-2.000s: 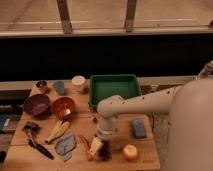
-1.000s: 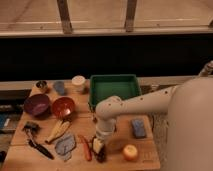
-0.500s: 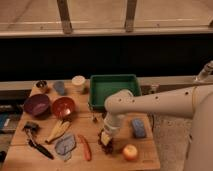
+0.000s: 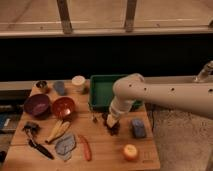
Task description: Place grapes in metal cup
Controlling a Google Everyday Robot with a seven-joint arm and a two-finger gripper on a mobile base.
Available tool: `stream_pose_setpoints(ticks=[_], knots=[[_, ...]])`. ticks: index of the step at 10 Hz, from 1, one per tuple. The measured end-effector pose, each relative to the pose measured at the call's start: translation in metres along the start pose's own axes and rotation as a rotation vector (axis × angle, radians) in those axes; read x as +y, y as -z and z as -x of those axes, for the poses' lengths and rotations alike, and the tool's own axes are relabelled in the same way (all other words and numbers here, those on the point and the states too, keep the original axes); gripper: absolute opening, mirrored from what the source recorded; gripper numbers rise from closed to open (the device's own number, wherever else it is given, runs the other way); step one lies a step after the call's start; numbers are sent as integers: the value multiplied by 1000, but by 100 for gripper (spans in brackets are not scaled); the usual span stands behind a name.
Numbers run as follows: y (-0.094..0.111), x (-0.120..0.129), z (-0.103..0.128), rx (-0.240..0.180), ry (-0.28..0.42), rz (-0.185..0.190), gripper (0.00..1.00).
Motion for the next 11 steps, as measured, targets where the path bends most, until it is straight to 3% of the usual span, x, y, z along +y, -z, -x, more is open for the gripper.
stream_pose_setpoints(ticks=[2,5,8,9,11], knots=[[30,-26,29,-119,-14,-5,0],[69,-40,99,-290,-5,-7,0],[90,-27,167,-385,47,26,0],[94,-23,178,-399,60,36,0],[95,-24,178,-401,58,37,0]])
